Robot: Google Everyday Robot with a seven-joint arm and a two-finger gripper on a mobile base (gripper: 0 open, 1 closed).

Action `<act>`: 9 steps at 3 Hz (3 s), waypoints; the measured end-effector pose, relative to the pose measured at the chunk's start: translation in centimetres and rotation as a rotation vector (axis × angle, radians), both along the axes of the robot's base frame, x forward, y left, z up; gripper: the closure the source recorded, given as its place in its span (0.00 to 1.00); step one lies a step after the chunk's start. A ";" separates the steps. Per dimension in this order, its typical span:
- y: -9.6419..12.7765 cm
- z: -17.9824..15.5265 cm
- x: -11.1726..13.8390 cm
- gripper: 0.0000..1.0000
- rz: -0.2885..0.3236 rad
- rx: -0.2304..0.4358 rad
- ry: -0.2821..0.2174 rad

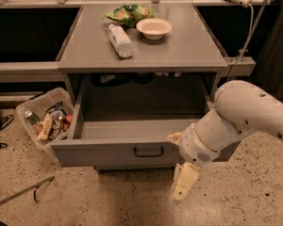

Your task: Open top drawer

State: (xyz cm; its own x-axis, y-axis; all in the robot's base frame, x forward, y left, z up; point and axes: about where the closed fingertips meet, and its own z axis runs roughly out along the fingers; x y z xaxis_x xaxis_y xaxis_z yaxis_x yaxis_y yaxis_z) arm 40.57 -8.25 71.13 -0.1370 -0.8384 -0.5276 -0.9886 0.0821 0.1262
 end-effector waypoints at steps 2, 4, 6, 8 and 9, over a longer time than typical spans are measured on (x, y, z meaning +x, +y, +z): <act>0.6 -0.9 3.4 0.00 -0.002 -0.034 -0.090; 1.4 -4.6 3.7 0.00 0.047 -0.046 -0.006; 1.6 -3.7 1.7 0.00 0.066 -0.032 0.029; 1.9 -4.0 0.5 0.00 0.064 -0.009 0.087; 3.0 -1.2 -6.3 0.00 -0.028 0.057 0.160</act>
Offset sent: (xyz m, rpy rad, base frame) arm 0.0600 0.0123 -0.0235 -0.0560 -0.1341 0.0108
